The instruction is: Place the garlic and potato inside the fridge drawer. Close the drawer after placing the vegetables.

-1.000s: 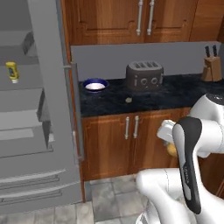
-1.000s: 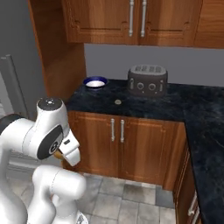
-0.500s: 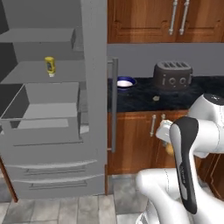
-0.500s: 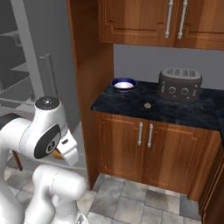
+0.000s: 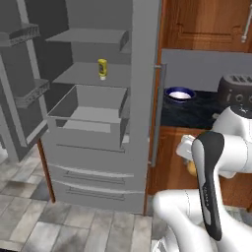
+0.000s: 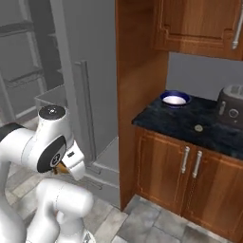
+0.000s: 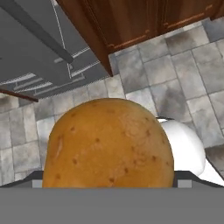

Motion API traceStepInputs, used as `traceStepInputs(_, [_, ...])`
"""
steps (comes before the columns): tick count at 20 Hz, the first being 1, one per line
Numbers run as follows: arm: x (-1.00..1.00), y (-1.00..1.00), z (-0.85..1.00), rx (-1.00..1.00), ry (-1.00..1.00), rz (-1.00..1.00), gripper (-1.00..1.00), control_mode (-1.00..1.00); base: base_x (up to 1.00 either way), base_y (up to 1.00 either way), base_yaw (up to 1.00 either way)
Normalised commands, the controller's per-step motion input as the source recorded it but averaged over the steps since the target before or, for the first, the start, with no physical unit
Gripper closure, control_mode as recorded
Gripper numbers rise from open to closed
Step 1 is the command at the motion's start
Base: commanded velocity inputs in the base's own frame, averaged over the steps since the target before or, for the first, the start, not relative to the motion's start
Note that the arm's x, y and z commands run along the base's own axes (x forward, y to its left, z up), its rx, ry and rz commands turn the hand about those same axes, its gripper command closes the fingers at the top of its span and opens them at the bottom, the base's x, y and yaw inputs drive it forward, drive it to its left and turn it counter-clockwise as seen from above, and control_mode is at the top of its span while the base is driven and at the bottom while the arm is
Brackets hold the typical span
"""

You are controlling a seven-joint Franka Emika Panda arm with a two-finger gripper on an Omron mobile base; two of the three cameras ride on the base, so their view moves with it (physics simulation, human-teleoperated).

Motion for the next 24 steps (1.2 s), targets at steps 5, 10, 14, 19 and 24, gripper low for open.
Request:
traceStepInputs(5, [0.00, 0.00, 0.00, 0.00, 0.00, 0.00, 1.00, 1.00, -0.41, 0.26, 0.61])
traceStepInputs(10, [0.00, 0.00, 0.00, 0.00, 0.00, 0.00, 1.00, 1.00, -0.15, 0.29, 0.64])
traceStepInputs(14, [0.00, 0.00, 0.00, 0.00, 0.00, 0.00, 1.00, 1.00, -0.22, -0.24, 0.70])
traceStepInputs(19, [0.00, 0.00, 0.00, 0.00, 0.00, 0.00, 1.00, 1.00, -0.02, -0.11, 0.81])
traceStepInputs(24, [0.00, 0.00, 0.00, 0.00, 0.00, 0.00, 1.00, 1.00, 0.15, -0.42, 0.59])
